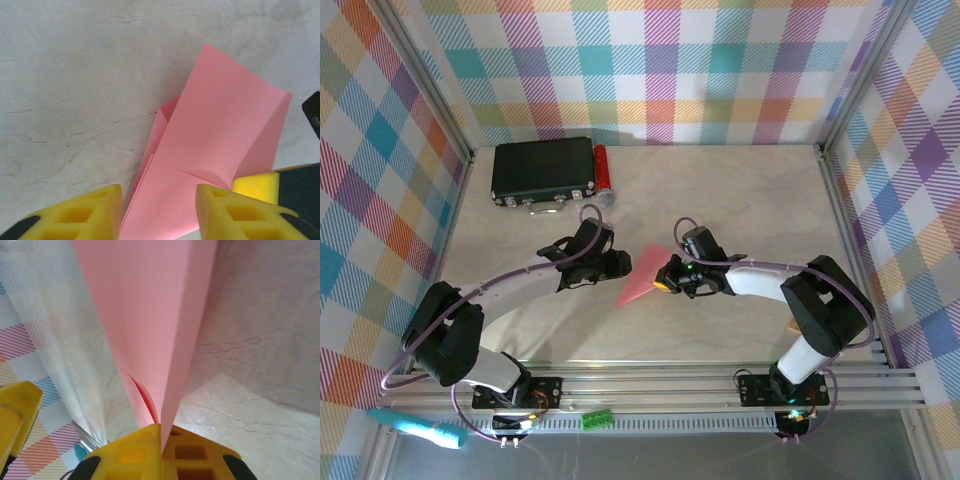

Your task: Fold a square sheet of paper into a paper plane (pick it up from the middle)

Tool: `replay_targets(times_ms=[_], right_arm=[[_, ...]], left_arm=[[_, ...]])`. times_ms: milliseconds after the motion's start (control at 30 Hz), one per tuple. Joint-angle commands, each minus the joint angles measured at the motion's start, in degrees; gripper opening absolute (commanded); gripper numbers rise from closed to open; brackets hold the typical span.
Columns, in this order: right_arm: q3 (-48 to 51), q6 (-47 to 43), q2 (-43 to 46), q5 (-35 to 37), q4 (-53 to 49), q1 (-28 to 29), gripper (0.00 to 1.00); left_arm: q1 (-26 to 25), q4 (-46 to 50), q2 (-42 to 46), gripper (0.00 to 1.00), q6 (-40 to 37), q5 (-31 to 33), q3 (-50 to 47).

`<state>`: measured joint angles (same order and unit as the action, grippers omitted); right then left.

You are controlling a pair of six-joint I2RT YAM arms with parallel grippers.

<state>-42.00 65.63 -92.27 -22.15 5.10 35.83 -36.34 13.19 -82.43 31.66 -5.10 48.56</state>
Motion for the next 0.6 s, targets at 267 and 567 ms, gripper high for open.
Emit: replay_targets(times_ms=[267,567], right_arm=[[-3.0,1.8,1.6,-4.3,-5.9,-5.3,0.05],[-3.2,2.2,1.5,-6.8,-8.1,-8.3,0.05]], left_arm=[[-9.0,-12.0,-1.7,0.58,-19.9,2.4,-4.3],[-11.1,-14.9,-8.9,0.59,-33.5,3.2,-2.3]])
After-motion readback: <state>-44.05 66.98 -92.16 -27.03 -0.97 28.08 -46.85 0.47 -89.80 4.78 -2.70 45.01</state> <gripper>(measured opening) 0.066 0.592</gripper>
